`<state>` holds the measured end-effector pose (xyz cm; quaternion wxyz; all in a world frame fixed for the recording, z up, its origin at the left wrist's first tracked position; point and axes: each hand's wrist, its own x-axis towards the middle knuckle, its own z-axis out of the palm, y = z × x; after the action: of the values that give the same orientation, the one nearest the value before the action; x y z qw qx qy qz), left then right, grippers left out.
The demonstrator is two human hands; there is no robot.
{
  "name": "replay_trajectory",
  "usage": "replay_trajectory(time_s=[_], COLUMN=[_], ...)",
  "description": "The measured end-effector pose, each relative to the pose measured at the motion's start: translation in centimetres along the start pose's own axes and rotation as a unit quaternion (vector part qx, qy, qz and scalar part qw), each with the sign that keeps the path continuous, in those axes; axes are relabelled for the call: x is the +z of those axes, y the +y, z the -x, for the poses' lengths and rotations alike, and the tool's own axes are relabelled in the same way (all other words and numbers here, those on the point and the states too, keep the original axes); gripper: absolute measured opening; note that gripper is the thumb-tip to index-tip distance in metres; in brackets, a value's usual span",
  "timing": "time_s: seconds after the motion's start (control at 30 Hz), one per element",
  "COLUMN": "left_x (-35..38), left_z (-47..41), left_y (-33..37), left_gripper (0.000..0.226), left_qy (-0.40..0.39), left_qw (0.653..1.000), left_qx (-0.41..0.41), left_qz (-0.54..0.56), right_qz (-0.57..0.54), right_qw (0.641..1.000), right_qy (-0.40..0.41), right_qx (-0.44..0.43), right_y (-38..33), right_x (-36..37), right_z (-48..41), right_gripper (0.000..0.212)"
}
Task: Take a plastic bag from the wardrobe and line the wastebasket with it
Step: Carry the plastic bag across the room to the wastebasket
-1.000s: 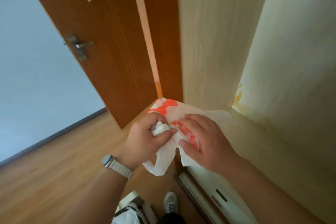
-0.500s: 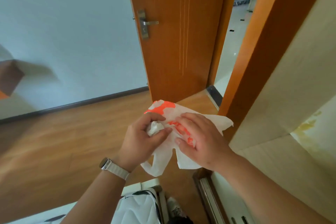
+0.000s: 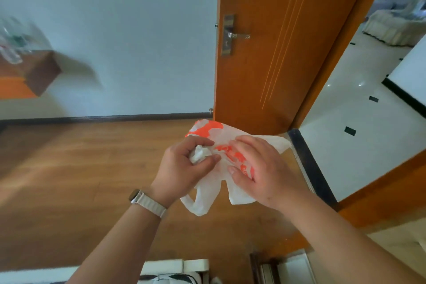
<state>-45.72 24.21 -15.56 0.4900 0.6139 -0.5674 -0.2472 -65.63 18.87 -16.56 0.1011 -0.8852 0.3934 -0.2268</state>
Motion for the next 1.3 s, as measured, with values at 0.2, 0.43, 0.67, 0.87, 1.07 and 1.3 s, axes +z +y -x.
replay_trajectory(time_s=[0.2, 0.43, 0.67, 0.87, 1.07, 1.3], left_x=[-4.6, -9.7, -13.7, -15.6, -16.1, -16.5], left_z=[-1.4, -0.7, -1.2, -5.3, -13.9, -25.3], left_y=[-1.0, -2.3, -4.4, -7.3, -10.0, -12.3], left_gripper=[0.025, 0.019, 0.021, 0.023, 0.022, 0.020], left_qy=[0.060, 0.148, 0.227, 0.282, 0.306, 0.310], left_qw=[0.998, 0.987, 0.968, 0.946, 0.928, 0.913], left_qx=[0.017, 0.008, -0.030, -0.062, -0.105, -0.135], left_qz=[-0.031, -0.067, -0.103, -0.147, -0.186, -0.227], right_qz=[-0.043, -0.075, -0.113, -0.164, -0.214, -0.248], right_qw=[0.997, 0.985, 0.961, 0.933, 0.909, 0.890], right_qy=[-0.009, -0.043, -0.085, -0.095, -0.124, -0.163], right_qx=[-0.065, -0.150, -0.239, -0.306, -0.335, -0.347], right_y=[-2.0, -5.4, -8.1, -7.8, -5.1, -1.4], right_x=[1.9, 5.2, 8.3, 12.7, 16.4, 20.1], right_z=[-5.3, -10.7, -16.9, -24.4, -34.1, -45.3], right_gripper=[0.048, 0.054, 0.052, 0.047, 0.048, 0.051])
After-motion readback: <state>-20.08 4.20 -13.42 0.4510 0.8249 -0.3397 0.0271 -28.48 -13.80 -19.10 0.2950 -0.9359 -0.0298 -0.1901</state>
